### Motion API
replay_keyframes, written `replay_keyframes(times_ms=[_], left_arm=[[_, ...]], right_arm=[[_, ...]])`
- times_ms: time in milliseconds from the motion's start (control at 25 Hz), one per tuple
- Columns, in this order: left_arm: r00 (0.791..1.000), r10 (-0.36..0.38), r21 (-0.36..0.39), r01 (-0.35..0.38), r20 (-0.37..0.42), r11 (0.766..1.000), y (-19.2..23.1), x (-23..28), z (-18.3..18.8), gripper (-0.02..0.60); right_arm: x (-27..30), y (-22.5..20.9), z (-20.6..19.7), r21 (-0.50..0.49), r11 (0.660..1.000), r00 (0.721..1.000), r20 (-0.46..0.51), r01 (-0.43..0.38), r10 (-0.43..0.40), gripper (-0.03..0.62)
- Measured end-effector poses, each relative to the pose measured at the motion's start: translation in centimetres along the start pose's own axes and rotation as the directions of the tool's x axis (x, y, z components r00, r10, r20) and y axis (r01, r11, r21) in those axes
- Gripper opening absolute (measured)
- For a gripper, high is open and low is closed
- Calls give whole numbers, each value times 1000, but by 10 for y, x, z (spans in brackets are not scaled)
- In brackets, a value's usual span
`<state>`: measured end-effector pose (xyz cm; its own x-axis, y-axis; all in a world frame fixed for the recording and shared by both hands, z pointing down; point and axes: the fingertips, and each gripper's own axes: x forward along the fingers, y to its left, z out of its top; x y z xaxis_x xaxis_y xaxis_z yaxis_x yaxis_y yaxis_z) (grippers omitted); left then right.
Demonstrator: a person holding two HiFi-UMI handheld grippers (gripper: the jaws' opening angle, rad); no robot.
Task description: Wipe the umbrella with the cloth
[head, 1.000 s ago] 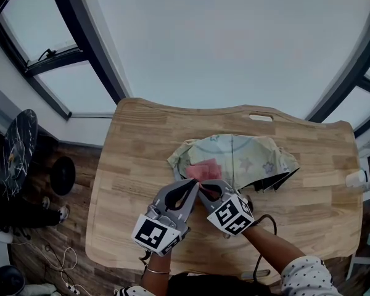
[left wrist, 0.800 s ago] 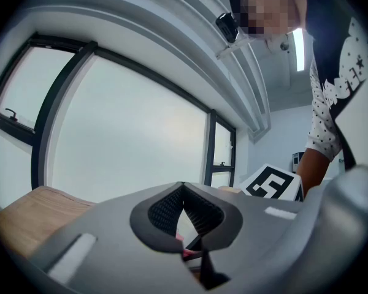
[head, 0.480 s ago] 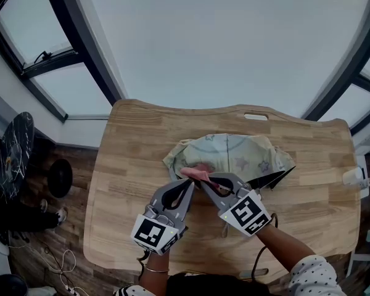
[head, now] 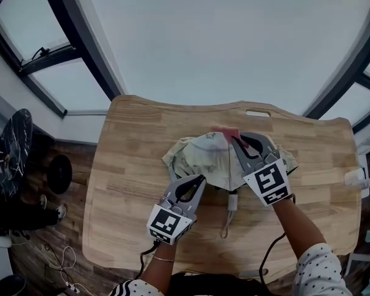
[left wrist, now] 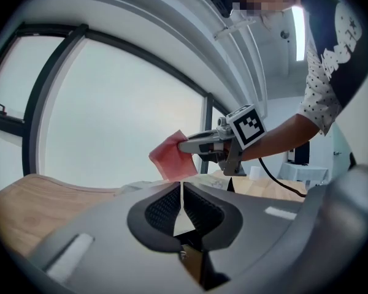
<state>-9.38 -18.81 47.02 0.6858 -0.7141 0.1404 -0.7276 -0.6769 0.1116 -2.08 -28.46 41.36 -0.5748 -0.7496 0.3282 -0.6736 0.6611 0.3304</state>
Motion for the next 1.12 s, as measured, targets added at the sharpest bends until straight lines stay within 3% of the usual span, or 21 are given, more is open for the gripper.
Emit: replay_keyframes(times_ms=[120,240,720,1120], left_arm=[[999,-3,4,3,-33,1000,2,10,-11,-12],[999,-6,-14,5,-53,1000,5,18,-26,-9],[998,-12,-20,10,-68,1000,13,27,-38,-5],[998,-18,-32,16,-57,999,8,29,-37,-5]], right_arm=[[15,-3,-21,-87,996,998,-67,3,-9,26],[27,4,-44,-112,993,991,-130,-28,13,25],[25,53,-88,-40,984,962,-219,-174,161,26],[-8,86,-110,33,973,943,-243,-228,229,26]])
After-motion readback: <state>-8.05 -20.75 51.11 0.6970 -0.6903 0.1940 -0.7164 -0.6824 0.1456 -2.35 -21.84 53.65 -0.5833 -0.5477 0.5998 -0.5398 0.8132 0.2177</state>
